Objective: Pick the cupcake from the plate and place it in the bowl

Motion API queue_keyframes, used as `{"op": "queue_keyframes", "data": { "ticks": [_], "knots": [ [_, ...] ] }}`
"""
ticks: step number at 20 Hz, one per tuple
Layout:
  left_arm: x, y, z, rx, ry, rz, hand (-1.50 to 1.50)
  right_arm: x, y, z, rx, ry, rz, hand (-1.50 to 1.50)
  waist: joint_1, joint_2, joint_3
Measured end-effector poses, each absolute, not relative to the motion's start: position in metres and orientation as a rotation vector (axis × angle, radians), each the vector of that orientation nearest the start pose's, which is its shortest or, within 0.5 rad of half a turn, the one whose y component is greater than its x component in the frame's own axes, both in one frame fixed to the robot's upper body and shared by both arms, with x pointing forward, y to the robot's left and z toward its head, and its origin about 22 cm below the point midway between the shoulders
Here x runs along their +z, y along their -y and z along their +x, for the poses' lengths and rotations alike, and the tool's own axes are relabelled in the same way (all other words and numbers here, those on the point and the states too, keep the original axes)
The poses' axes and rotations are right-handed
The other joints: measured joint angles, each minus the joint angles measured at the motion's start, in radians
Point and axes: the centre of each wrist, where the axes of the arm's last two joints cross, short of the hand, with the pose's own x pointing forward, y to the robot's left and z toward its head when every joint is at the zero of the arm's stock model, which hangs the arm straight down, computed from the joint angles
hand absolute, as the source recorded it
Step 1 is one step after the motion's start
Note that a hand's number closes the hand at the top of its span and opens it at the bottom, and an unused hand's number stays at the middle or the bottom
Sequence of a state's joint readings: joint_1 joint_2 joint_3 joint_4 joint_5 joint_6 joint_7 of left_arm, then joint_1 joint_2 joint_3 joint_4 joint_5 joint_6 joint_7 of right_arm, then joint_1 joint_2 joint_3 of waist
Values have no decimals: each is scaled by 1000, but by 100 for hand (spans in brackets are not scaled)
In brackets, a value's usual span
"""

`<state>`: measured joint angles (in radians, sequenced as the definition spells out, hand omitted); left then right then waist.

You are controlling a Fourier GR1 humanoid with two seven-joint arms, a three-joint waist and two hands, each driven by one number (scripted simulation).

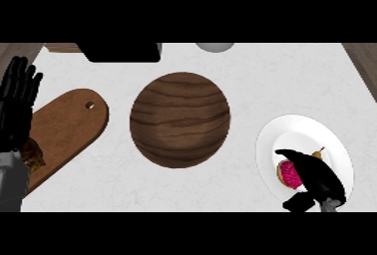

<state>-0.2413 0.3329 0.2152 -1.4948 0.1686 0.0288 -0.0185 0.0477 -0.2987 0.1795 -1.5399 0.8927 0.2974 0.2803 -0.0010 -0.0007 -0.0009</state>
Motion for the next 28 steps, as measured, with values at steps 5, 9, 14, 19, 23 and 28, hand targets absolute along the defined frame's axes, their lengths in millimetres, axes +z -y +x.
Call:
{"op": "queue_keyframes", "data": {
  "ticks": [5, 9, 14, 19, 23, 28],
  "knots": [
    [83, -330, 294, 32, 1787, 248, 0, -7, 264, 227, 1125, 987, -726, 150, -1, -1, -2],
    [81, -334, 292, 29, 1787, 247, 0, -9, 271, 226, 1134, 1027, -748, 150, -1, -1, -2],
    [86, -322, 298, 20, 1793, 225, 0, 9, 316, 265, 1228, 1051, -778, 150, 17, 6, 2],
    [89, -312, 303, 5, 1806, 195, 0, 54, 389, 302, 1365, 1068, -810, 150, 52, 18, 5],
    [93, -307, 307, -5, 1812, 186, 0, 74, 426, 322, 1393, 1127, -856, 150, 58, 20, 5],
    [87, -315, 302, 4, 1805, 197, 0, 103, 452, 344, 1351, 1250, -940, 150, 49, 16, 4]
  ]
}}
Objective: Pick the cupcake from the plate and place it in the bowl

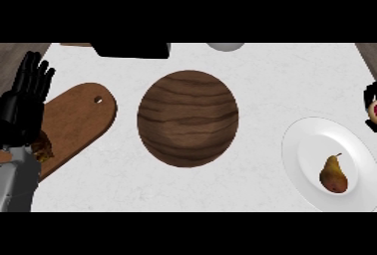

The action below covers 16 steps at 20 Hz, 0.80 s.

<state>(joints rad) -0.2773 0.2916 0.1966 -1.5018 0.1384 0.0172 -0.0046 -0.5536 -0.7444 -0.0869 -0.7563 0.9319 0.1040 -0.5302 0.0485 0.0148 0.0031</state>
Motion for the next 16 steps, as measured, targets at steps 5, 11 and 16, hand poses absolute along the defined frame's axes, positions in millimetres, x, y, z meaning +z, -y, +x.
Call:
{"op": "queue_keyframes", "data": {
  "ticks": [5, 11, 16],
  "knots": [
    [89, -320, 301, 9, 1794, 212, 0, 145, 454, 364, 1316, 1458, -858, 150, -18, -7, -2],
    [84, -326, 299, 27, 1783, 236, 0, 187, 439, 377, 1264, 1707, -723, 150, -40, -15, -3],
    [83, -331, 296, 33, 1779, 243, 0, 220, 406, 392, 1179, 1826, -550, 150, -50, -21, -4]
  ]
}}
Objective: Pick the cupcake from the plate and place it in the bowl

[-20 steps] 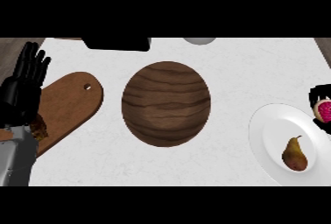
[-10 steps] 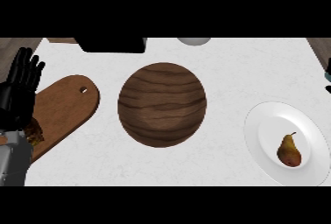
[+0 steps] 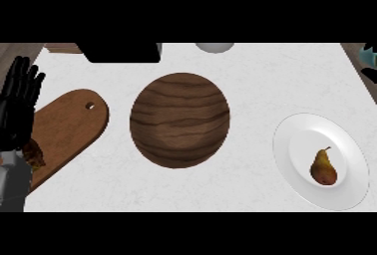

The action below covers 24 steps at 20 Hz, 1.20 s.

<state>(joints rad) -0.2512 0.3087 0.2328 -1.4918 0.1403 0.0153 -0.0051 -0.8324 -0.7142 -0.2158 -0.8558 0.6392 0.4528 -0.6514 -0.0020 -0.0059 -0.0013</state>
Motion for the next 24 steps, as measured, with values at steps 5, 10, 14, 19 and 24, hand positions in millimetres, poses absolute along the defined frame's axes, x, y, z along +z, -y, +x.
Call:
{"op": "queue_keyframes", "data": {
  "ticks": [5, 10, 14, 19, 24],
  "knots": [
    [82, -336, 294, 36, 1772, 247, 0, 240, 355, 400, 1166, 1859, -404, 150, -7, -3, 0],
    [84, -328, 295, 35, 1774, 254, 0, 259, 297, 399, 1203, 1839, -307, 150, -9, -3, 0],
    [82, -331, 295, 33, 1779, 257, 0, 263, 248, 395, 1259, 1805, -262, 150, -5, -1, 0],
    [82, -332, 297, 34, 1784, 243, 0, 248, 189, 388, 1312, 1751, -241, 150, 1, 3, 0],
    [81, -329, 300, 30, 1780, 239, 0, 221, 136, 381, 1347, 1688, -209, 150, 6, 5, 1]
  ]
}}
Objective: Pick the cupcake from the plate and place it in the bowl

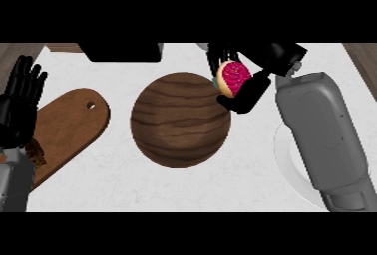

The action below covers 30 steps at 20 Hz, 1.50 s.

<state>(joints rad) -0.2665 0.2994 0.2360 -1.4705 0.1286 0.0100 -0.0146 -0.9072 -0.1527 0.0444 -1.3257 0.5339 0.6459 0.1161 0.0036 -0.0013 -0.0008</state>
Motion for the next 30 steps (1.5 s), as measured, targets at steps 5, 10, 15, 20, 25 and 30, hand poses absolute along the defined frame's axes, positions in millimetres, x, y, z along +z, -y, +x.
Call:
{"op": "queue_keyframes", "data": {
  "ticks": [5, 10, 15, 20, 25, 30],
  "knots": [
    [84, -323, 299, 28, 1787, 235, 0, 182, 102, 378, 1376, 1648, -254, 150, 5, 2, 0],
    [90, -322, 301, 22, 1790, 226, 0, 139, 78, 380, 1367, 1573, -362, 150, 13, 5, 1],
    [84, -322, 297, 19, 1791, 219, 0, 96, 76, 388, 1263, 1485, -334, -150, 21, 7, 1],
    [82, -319, 300, 11, 1789, 215, 0, 74, 78, 393, 1113, 1509, -186, -150, 28, 9, 1],
    [88, -320, 304, 11, 1793, 215, 0, 70, 86, 399, 887, 1647, -133, -150, 29, 10, 1],
    [83, -321, 300, 18, 1793, 218, 0, 76, 111, 414, 658, 1732, -163, -150, 19, 8, 1]
  ]
}}
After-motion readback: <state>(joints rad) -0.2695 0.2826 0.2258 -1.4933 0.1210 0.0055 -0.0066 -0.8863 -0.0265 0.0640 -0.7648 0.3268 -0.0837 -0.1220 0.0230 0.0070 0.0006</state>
